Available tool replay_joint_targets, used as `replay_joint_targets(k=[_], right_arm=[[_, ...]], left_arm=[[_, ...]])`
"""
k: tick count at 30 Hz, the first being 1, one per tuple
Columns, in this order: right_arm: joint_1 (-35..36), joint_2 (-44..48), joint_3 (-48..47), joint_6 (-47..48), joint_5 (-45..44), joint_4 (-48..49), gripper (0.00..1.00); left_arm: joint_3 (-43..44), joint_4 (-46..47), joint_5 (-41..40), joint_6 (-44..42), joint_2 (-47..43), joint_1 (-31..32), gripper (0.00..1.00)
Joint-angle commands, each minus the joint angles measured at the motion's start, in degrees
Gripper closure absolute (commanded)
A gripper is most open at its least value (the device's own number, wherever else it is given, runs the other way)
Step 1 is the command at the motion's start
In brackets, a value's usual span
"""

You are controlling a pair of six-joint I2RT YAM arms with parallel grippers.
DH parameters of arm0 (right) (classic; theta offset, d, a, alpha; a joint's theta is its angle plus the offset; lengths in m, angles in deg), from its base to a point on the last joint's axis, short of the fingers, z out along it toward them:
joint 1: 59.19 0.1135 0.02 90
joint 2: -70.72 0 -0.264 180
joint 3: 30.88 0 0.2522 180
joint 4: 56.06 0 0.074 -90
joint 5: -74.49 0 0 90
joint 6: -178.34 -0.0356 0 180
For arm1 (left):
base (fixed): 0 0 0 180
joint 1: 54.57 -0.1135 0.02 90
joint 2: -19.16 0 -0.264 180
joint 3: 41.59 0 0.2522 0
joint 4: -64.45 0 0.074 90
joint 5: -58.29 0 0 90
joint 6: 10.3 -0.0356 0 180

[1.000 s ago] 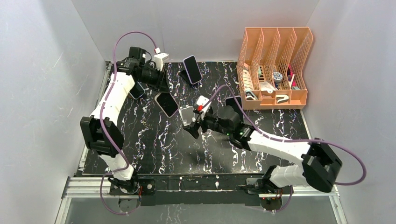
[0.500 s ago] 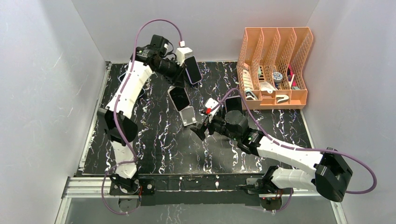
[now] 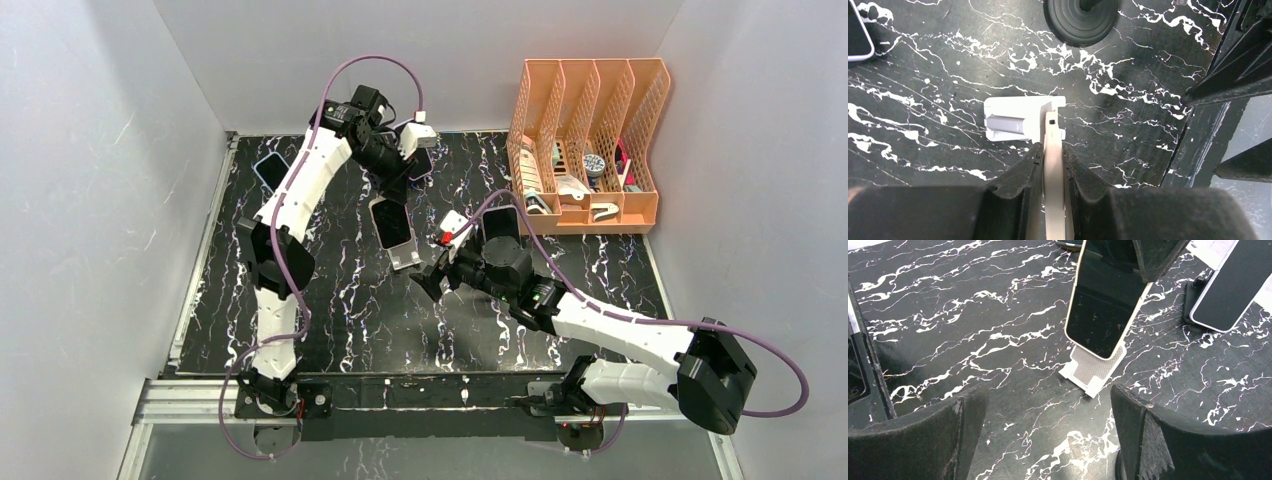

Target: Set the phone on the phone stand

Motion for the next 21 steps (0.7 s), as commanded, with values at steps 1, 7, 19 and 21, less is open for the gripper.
replay_joint_targets(k=[1, 7, 19, 21], right_arm=[[-0.16, -0.35, -0.69, 0.98, -0.18, 0.07, 0.01], [-0.17, -1.72, -0.76, 1.34, -0.10, -0.02, 0.01], [-0.24, -4.22, -1.15, 1.65, -0.10, 0.20, 0.01], [-0.24, -4.18, -1.03, 1.77, -0.10, 0.24, 0.01]], left_arm=[[4.05, -3.39, 5.07, -3.68, 1.63, -0.03, 1.00], [4.13, -3.72, 6.19, -4.65, 3.94, 0.45, 1.00], [-0.06, -0.12, 6.46, -3.08, 4.96, 0.49, 1.00], [-1.83, 1.34, 7.00, -2.62, 4.57, 0.54, 1.00]])
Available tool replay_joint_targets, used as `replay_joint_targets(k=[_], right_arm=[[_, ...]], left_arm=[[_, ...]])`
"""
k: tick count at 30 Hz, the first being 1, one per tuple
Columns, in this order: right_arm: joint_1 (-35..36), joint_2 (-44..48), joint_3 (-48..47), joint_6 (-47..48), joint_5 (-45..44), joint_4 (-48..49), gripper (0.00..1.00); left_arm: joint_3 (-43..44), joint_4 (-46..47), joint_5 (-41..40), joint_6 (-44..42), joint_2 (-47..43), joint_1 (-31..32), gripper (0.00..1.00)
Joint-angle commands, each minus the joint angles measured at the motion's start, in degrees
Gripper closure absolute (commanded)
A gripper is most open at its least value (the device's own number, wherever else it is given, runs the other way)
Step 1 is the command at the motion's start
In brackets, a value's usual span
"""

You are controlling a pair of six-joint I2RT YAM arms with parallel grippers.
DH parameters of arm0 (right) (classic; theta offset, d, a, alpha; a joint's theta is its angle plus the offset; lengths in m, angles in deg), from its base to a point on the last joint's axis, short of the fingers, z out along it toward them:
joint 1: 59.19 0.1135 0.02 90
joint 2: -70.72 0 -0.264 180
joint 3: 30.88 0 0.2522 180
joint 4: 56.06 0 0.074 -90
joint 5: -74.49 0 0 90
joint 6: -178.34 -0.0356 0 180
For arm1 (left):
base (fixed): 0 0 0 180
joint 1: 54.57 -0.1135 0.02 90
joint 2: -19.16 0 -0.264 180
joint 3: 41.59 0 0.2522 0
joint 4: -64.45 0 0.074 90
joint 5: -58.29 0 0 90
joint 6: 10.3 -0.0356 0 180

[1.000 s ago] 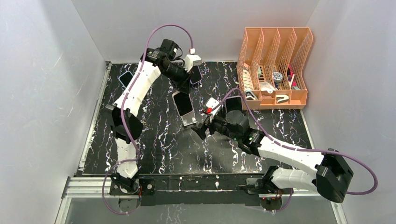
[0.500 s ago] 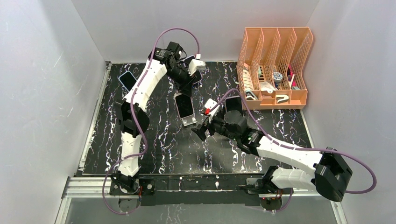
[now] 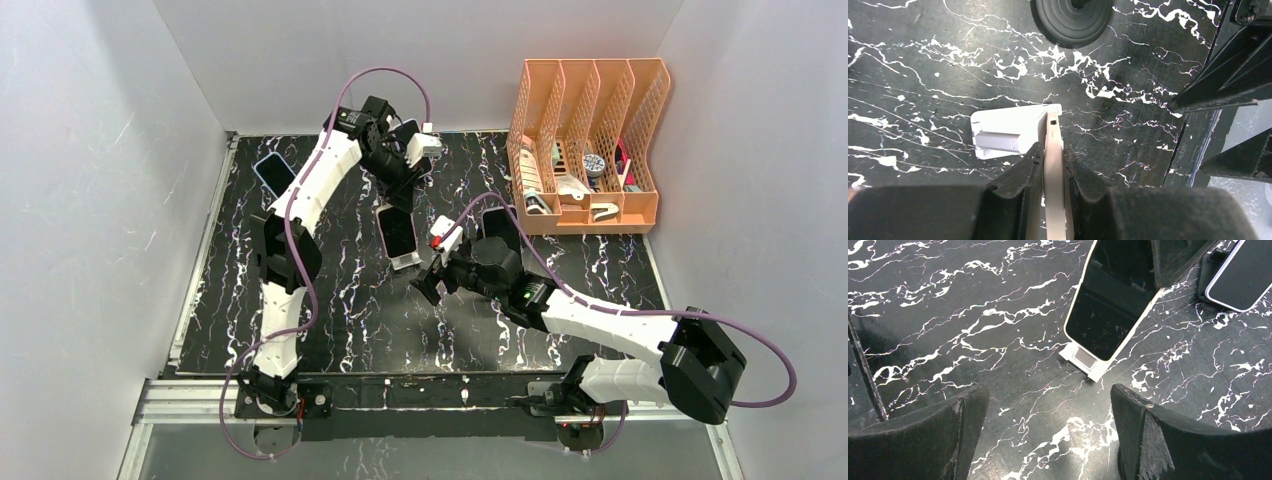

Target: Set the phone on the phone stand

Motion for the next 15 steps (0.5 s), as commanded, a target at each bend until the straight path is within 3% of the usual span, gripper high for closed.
replay_joint_targets(k=[1, 15], right_arm=[[-0.16, 0.12, -0.92, 0.67, -0.12, 1.56, 0.01], [-0.20, -0.07, -0.31, 0.77, -0.12, 1.72, 0.01]], left_arm=[[-3.37, 2.07, 3.45, 1.18, -1.09, 0.32, 1.00], [-4.88, 2.98, 4.90, 0.62, 0.30, 0.61, 1.00]])
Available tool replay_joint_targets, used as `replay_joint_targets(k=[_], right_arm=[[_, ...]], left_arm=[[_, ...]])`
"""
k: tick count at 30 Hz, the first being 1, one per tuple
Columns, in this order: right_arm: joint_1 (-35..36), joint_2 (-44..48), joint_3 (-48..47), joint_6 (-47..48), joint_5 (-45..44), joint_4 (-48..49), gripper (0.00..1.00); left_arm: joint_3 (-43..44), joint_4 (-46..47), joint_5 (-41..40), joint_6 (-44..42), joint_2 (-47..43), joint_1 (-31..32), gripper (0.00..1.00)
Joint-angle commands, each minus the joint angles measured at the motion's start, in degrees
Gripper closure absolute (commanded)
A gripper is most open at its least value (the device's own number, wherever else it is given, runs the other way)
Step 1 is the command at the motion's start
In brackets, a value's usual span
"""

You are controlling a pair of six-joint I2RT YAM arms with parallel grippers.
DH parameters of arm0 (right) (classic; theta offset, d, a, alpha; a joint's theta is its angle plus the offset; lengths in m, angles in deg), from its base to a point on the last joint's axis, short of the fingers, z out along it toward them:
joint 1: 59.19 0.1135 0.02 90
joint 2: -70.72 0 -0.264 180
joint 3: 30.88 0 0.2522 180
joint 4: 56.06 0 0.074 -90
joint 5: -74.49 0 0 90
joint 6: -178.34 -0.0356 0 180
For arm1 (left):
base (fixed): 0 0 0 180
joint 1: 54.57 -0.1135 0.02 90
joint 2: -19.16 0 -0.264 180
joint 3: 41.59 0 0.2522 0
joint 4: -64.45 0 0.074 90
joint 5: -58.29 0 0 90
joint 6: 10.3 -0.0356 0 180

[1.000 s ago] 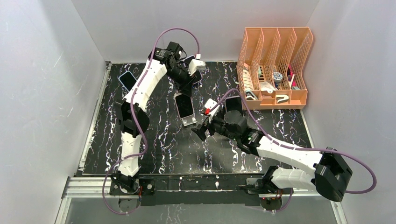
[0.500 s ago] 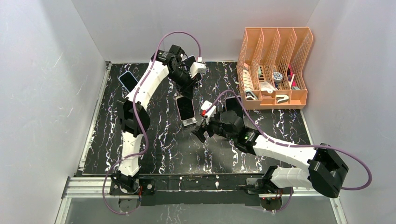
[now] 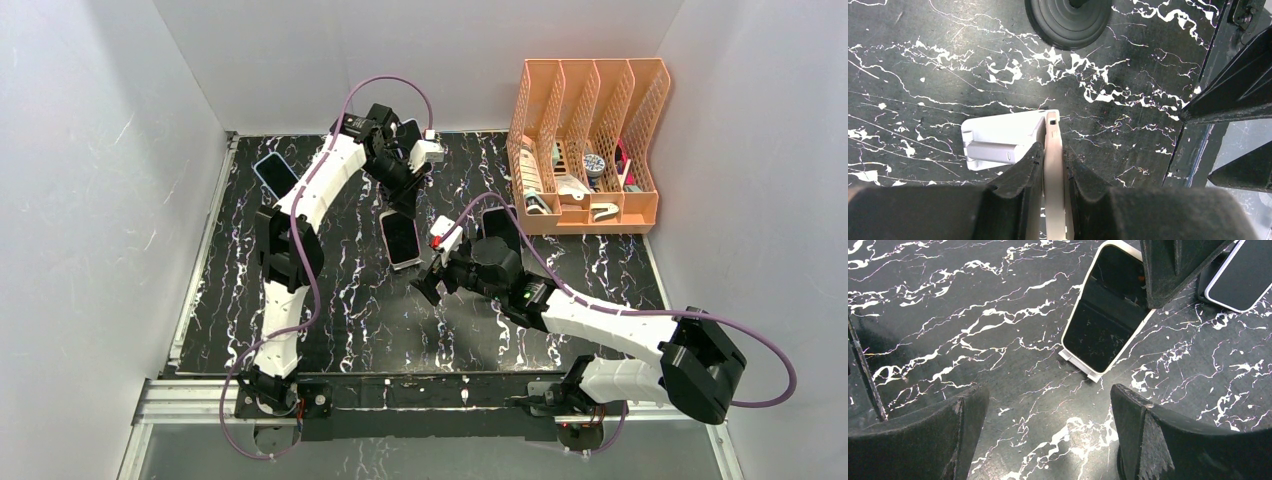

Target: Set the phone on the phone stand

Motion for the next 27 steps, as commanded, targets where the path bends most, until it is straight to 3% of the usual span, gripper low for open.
replay_joint_targets(k=[1, 15, 20, 23, 27], right_arm=[[-0.16, -0.08, -0.28, 0.56, -0.12, 1.71, 0.01], [-0.19, -1.09, -0.10, 0.63, -0.12, 2.07, 0.01], [-0.14, -1.47, -0.36, 0.73, -0.12, 2.02, 0.01], [-0.19, -1.49, -0.36, 0.76, -0.21, 1.97, 0.01], [-0.20, -1.38, -0.43, 0.89, -0.38, 1.88, 0.01]], left_arm=[[-0.78, -0.12, 3.49, -0.20, -0.64, 0.28, 1.00], [-3.47, 0.23, 1.49, -1.01, 0.68, 0.28, 1.00], [-3.81, 3.08, 1.42, 0.25, -0.27, 0.28, 0.69], [-3.97, 4.55, 0.71, 0.65, -0.98, 0.19, 0.43], [-5.21, 6.86, -0.35, 1.47, -2.58, 0.10, 0.16]])
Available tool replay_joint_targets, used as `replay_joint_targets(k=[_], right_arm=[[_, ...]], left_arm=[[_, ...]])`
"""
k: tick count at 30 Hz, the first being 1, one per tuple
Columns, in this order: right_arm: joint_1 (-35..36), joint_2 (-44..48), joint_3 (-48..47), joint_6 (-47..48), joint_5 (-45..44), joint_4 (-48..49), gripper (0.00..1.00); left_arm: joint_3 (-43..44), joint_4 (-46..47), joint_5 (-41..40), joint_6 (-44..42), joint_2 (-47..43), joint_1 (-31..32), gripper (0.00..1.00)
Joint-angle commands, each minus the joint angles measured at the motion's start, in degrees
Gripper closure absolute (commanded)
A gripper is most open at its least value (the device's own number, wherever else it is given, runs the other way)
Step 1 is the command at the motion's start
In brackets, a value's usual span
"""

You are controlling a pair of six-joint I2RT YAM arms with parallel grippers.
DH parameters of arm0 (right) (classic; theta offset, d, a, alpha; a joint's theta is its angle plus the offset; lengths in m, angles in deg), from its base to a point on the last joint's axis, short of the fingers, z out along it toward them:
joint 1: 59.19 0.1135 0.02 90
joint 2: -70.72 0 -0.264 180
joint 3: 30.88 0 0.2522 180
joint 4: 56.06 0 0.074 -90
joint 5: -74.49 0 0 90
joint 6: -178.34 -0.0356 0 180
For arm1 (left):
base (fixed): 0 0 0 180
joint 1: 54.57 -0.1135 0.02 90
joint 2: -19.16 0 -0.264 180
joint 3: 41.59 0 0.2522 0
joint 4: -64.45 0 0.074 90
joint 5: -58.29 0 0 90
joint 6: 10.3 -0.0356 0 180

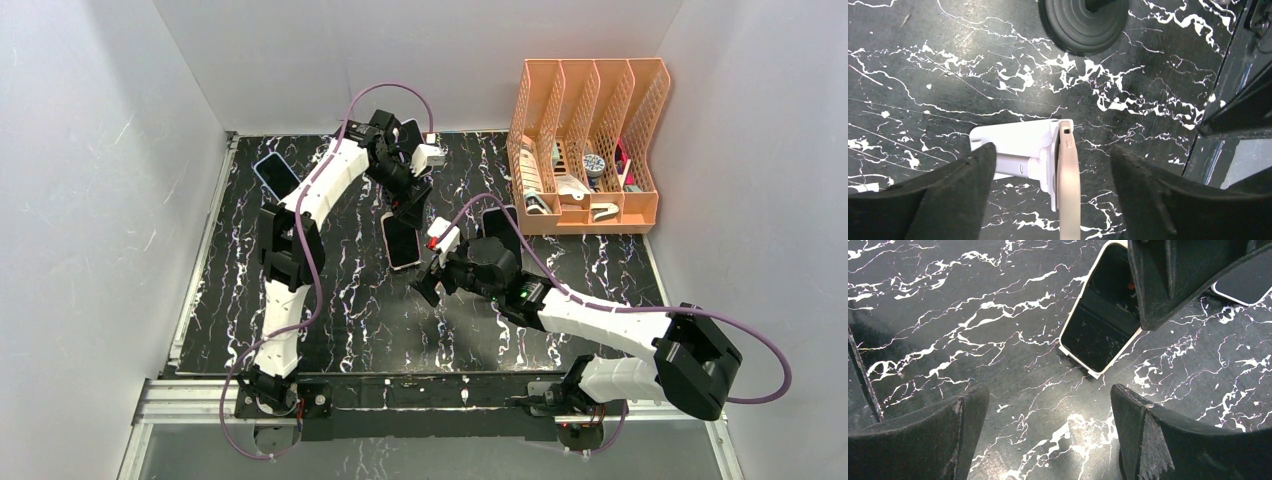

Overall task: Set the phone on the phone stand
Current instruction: Place the phone on the phone stand, then reset both arms

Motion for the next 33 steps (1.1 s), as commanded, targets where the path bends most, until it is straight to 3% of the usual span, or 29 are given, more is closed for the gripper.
replay_joint_targets(k=[1, 2, 10, 16, 22, 27, 33], right_arm=[[-0.20, 0.27, -0.44, 0.86, -0.42, 1.80, 0.01], [-0.14, 0.32, -0.49, 0.89, -0.44, 1.76, 0.01], [-0.20, 1.60, -1.13, 1.24, -0.93, 0.39, 0.01], [-0.20, 2.77, -1.91, 1.76, -2.19, -0.31, 0.01], [-0.20, 4.92, -4.42, -0.75, -9.35, 0.72, 0.01], [-1.61, 7.62, -10.15, -2.25, -13.16, -3.54, 0.01], [-12.13, 8.78, -17.71, -6.70, -7.51, -11.93, 0.01]], left_arm=[[-1.58, 1.96, -0.62, 0.71, -3.74, 0.00, 0.06], [-1.60, 2.40, -0.74, 0.70, -4.10, -0.01, 0.02], [-0.47, 6.79, 4.52, 1.33, -7.22, -0.36, 0.02], [-1.74, 17.27, 7.42, 6.31, -11.33, -0.36, 0.02], [-13.10, 38.63, -1.21, 18.55, -21.96, -2.93, 0.02], [-31.08, 58.78, -6.84, 31.37, -34.57, -10.87, 0.02], [-43.51, 62.61, -20.78, 35.31, -47.99, -17.65, 0.02]])
